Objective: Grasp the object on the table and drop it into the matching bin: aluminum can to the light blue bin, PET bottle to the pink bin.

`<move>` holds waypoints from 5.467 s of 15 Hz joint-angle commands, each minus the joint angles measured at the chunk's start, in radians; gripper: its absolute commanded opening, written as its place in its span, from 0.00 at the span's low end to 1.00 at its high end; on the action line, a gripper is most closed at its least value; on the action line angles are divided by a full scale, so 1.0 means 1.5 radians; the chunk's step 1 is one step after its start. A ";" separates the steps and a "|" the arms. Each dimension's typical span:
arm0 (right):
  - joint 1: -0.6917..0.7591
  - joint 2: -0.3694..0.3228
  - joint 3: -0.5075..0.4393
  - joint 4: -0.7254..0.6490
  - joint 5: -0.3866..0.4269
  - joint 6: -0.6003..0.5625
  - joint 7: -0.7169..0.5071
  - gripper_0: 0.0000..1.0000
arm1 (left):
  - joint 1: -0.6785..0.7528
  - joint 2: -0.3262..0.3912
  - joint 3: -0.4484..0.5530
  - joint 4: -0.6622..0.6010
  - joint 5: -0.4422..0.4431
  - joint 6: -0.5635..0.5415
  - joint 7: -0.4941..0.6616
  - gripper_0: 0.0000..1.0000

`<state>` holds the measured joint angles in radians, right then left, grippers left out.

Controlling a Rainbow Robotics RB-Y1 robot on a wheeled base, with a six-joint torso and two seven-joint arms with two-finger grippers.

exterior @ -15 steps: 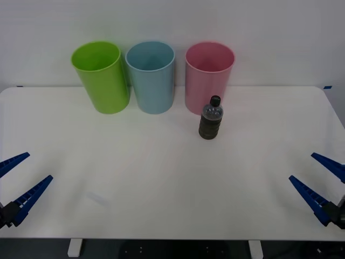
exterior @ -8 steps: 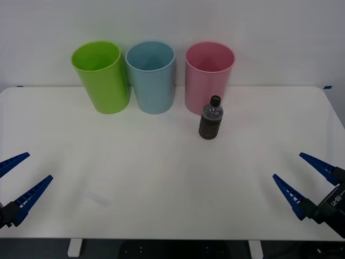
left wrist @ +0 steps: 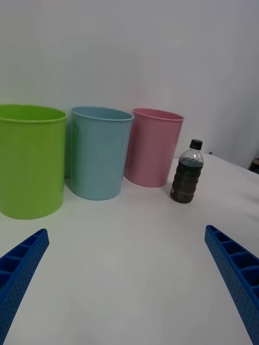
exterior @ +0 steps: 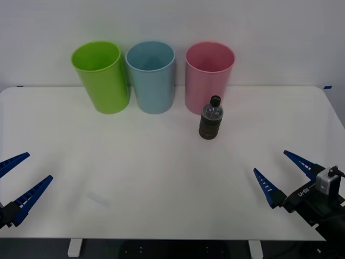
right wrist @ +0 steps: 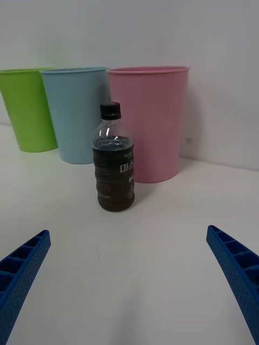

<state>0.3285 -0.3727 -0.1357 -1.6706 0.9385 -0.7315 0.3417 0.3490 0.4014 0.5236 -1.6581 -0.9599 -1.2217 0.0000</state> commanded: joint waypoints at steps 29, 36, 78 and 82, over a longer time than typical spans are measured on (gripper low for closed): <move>-0.392 0.167 0.032 0.388 0.083 0.102 0.081 1.00 | 0.000 0.000 0.000 0.000 0.000 0.000 0.000 1.00; -0.499 0.167 0.045 0.507 0.075 0.143 0.100 1.00 | 0.000 0.000 0.000 0.000 0.000 0.000 0.000 1.00; -0.401 0.058 0.144 0.116 0.139 0.186 -0.300 0.00 | 0.000 0.000 0.000 0.000 0.000 0.000 0.000 1.00; -0.419 0.004 0.149 0.062 0.139 0.176 -0.399 0.00 | 0.000 0.000 0.000 0.000 0.000 0.000 0.000 1.00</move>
<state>-0.2938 -0.3514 0.0844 -1.5637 1.1479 -0.4651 -0.2284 0.3491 0.4014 0.5236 -1.6581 -0.9599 -1.2217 0.0000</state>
